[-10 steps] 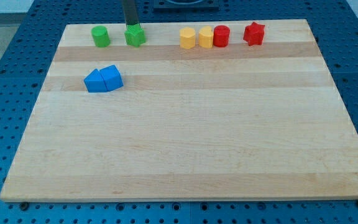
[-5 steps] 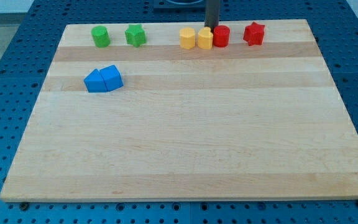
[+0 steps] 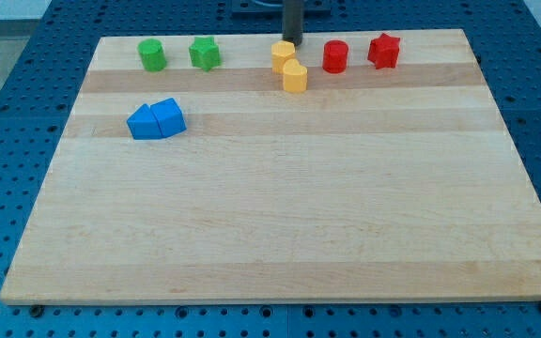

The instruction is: Move yellow hexagon towards center

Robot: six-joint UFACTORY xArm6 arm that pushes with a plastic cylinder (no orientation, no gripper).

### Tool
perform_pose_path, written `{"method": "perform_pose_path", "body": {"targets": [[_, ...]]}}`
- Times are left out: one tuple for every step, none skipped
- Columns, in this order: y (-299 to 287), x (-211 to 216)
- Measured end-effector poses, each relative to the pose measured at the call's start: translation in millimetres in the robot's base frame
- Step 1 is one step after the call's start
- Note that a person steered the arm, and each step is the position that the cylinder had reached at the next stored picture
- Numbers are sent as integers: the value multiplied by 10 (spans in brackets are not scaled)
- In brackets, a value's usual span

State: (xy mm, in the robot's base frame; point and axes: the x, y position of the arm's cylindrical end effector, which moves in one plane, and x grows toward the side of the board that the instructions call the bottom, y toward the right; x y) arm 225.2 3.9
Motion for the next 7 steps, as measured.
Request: {"method": "perform_pose_path", "body": {"targets": [[-30,509],[16,991],[569,1107],[938,1079],[749,478],[17,509],[-324,798]]}}
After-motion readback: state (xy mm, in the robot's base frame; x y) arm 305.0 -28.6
